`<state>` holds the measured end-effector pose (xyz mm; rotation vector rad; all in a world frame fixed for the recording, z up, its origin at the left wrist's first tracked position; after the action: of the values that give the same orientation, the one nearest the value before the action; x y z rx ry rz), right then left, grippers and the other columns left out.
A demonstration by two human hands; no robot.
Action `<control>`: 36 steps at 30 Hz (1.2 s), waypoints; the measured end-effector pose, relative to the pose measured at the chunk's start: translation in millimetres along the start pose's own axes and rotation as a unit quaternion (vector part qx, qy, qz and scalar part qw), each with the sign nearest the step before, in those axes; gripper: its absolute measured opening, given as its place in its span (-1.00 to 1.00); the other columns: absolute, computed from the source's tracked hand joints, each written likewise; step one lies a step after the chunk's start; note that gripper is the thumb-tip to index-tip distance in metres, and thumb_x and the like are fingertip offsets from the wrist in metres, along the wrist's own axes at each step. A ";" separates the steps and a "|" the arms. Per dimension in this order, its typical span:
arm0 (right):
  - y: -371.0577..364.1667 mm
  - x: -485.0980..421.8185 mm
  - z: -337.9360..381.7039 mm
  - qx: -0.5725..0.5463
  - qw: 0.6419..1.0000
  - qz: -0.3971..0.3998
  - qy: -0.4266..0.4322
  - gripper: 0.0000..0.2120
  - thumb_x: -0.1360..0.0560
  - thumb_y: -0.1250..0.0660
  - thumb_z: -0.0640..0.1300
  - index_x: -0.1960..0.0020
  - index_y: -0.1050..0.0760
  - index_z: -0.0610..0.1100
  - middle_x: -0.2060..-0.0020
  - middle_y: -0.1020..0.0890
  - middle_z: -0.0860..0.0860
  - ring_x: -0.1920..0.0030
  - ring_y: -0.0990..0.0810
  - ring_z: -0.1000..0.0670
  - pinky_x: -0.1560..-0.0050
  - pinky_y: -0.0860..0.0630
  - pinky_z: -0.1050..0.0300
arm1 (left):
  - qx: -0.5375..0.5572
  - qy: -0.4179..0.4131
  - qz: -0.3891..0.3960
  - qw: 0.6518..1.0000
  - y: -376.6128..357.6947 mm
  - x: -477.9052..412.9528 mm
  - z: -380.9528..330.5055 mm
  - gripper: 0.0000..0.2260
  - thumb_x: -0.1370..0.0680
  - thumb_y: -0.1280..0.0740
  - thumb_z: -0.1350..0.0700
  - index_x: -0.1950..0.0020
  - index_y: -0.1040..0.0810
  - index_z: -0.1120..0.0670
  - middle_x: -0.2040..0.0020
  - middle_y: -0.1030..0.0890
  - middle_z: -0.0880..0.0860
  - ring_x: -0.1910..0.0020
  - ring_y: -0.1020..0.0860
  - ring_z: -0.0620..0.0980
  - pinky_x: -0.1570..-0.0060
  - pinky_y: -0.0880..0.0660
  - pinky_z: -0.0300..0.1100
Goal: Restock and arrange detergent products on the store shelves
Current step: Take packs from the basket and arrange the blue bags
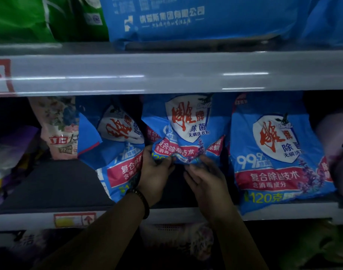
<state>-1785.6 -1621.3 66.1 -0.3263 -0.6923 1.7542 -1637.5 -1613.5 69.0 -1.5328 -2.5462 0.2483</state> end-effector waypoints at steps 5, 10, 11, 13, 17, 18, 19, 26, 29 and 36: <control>-3.8 -3.5 6.2 0.110 0.993 0.050 0.010 -0.46 -0.42 -0.49 -0.13 -0.39 -0.52 -0.09 -0.33 -0.64 -0.11 -0.32 -0.64 -0.09 -0.34 -0.55 -0.11 | 0.002 0.096 0.042 0.994 -4.9 2.5 -25.5 -0.49 -0.59 -0.47 0.01 -0.46 -0.31 -0.13 -0.20 -0.72 0.10 -0.08 -0.75 0.11 -0.08 -0.67 0.11; -7.2 3.1 13.9 0.201 0.977 0.068 0.000 -0.58 -0.49 -0.49 -0.06 -0.34 -0.58 0.01 -0.25 -0.69 0.02 -0.25 -0.67 0.00 -0.30 -0.58 -0.10 | -0.046 0.184 -0.006 0.982 -6.6 -2.7 -31.7 -0.49 -0.61 -0.30 -0.31 -0.44 -0.44 -0.04 -0.14 -0.73 0.11 -0.05 -0.73 0.14 0.06 -0.65 0.03; -8.1 4.9 15.1 0.218 0.974 0.065 0.004 -0.68 -0.54 -0.46 -0.09 -0.28 -0.61 0.05 -0.18 -0.72 0.07 -0.19 -0.69 0.06 -0.25 -0.60 -0.02 | -0.056 0.206 -0.007 0.977 -7.4 -6.4 -33.7 -0.49 -0.61 -0.27 -0.34 -0.39 -0.50 -0.01 -0.13 -0.72 0.12 -0.06 -0.71 0.15 0.08 -0.62 0.00; -10.1 5.1 15.3 0.258 0.965 0.030 0.032 -0.78 -0.57 -0.44 -0.13 -0.14 -0.61 0.14 -0.02 -0.74 0.13 -0.04 -0.71 0.16 -0.15 -0.62 0.08 | -0.097 0.227 -0.002 0.969 -8.1 -13.7 -40.4 -0.45 -0.59 -0.25 -0.39 -0.31 -0.53 0.02 -0.10 -0.71 0.12 -0.04 -0.68 0.15 0.11 -0.57 -0.03; -11.4 4.5 11.5 0.476 0.859 -0.030 0.185 -0.55 -0.41 -0.40 0.17 -0.27 -0.50 0.11 -0.18 -0.59 0.00 -0.19 -0.59 0.02 -0.26 -0.58 -0.06 | -0.129 0.237 -0.022 0.963 -10.0 -25.6 -43.0 -0.34 -0.48 -0.27 -0.51 -0.28 -0.53 0.00 -0.07 -0.70 0.10 0.00 -0.68 0.13 0.08 -0.61 0.04; -12.7 4.5 8.9 0.499 0.842 -0.015 0.205 -0.52 -0.41 -0.39 0.15 -0.31 -0.48 0.08 -0.23 -0.54 -0.02 -0.25 -0.54 -0.01 -0.29 -0.55 -0.05 | -0.117 0.240 -0.029 0.963 -10.9 -26.3 -40.1 -0.31 -0.44 -0.29 -0.53 -0.28 -0.55 0.00 -0.07 -0.71 0.10 -0.02 -0.69 0.16 0.00 -0.63 0.13; -13.9 3.7 5.5 0.513 0.831 0.001 0.215 -0.51 -0.44 -0.40 0.12 -0.34 -0.47 0.07 -0.27 -0.49 -0.02 -0.32 -0.48 -0.03 -0.34 -0.51 -0.06 | -0.106 0.237 -0.040 0.965 -11.6 -26.9 -35.9 -0.28 -0.41 -0.30 -0.54 -0.27 -0.57 0.00 -0.08 -0.72 0.11 -0.02 -0.70 0.19 -0.06 -0.64 0.21; -11.1 -14.5 0.0 0.544 0.817 0.005 0.190 -0.46 -0.45 -0.49 -0.08 -0.38 -0.41 0.05 -0.33 -0.37 0.00 -0.41 -0.30 -0.07 -0.46 -0.35 -0.11 | -0.267 0.021 -0.086 0.960 -2.2 29.9 -14.7 -0.46 -0.33 -0.41 -0.26 -0.26 -0.51 -0.13 -0.06 -0.72 -0.02 -0.02 -0.71 0.06 -0.07 -0.68 0.12; -10.8 -13.0 0.8 0.567 0.801 0.014 0.190 -0.43 -0.48 -0.50 -0.17 -0.42 -0.39 0.03 -0.36 -0.35 -0.02 -0.44 -0.29 -0.07 -0.49 -0.31 -0.03 | -0.260 -0.011 -0.090 0.961 20.9 56.3 -3.8 -0.64 -0.36 -0.48 -0.18 -0.11 -0.52 -0.17 0.05 -0.72 -0.07 0.05 -0.71 -0.01 -0.04 -0.66 0.07; -22.3 15.0 -4.5 0.572 0.781 -0.030 0.250 -0.49 -0.55 -0.46 -0.11 -0.46 -0.39 -0.02 -0.37 -0.38 -0.05 -0.42 -0.40 -0.08 -0.30 -0.38 0.14 | -0.230 -0.073 -0.330 0.913 69.3 91.5 -26.4 -0.46 -0.35 -0.67 0.05 -0.11 -0.39 0.07 -0.07 -0.53 0.04 -0.08 -0.55 0.09 -0.06 -0.51 -0.13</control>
<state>-1770.1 -1602.2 78.1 0.0962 0.7738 1.6112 -1614.5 -1498.9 83.8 -0.6577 -3.2148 -0.3612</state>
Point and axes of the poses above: each hand's wrist, its own x-axis away from the middle knuckle, its own y-axis out of the back of the hand, z = x × y, the point moved 1 cm from there along -x, towards the middle knuckle
